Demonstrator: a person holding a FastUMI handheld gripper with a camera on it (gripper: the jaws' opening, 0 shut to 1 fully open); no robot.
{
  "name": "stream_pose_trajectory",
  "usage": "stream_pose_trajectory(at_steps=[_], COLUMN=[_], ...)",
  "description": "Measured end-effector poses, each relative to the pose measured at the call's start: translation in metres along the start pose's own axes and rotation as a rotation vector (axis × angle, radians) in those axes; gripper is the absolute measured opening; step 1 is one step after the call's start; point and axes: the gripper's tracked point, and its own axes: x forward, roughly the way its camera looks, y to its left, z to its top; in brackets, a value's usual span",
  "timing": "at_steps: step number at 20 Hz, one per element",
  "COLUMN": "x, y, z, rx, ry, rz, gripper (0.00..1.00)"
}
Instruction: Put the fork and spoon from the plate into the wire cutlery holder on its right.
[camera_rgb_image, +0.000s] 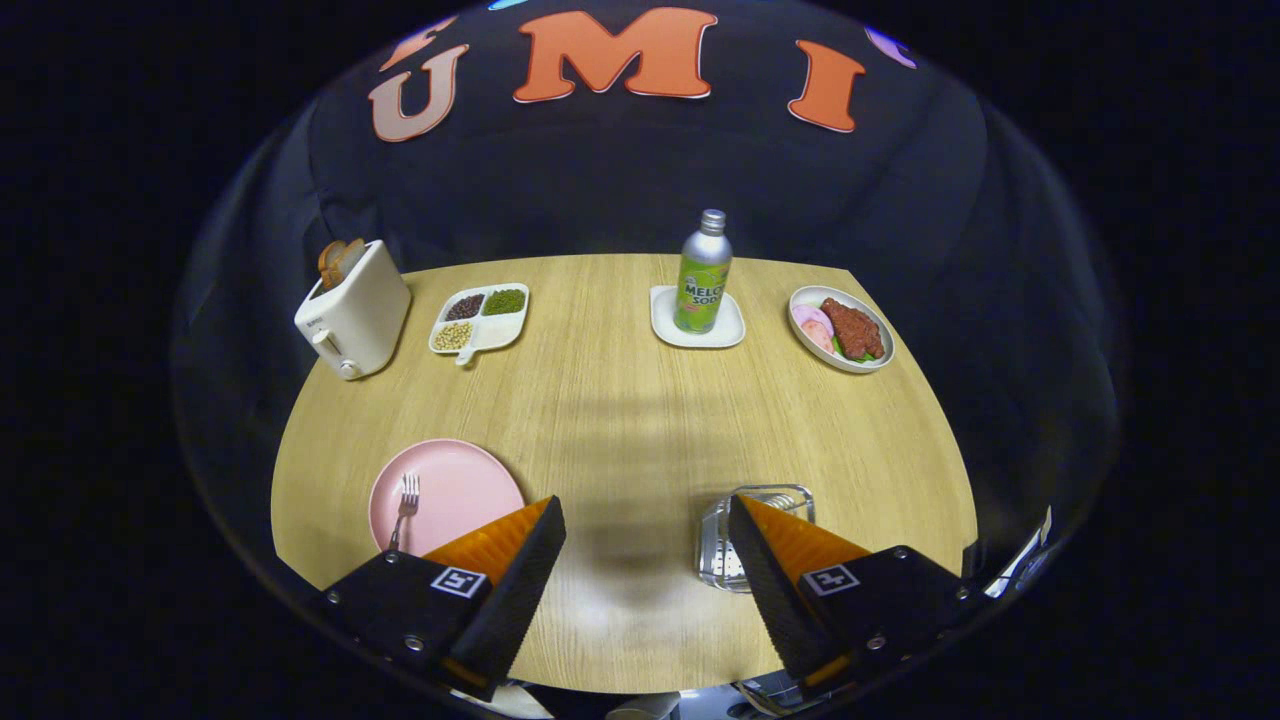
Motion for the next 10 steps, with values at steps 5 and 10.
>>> stream_pose_trajectory(at_steps=[5, 10], x=[0.015, 0.027], y=[0.085, 0.158], z=[-0.019, -0.041], rx=[-0.005, -0.047], ry=[-0.033, -0.054], rz=[0.103, 0.171], gripper=[0.99, 0.99])
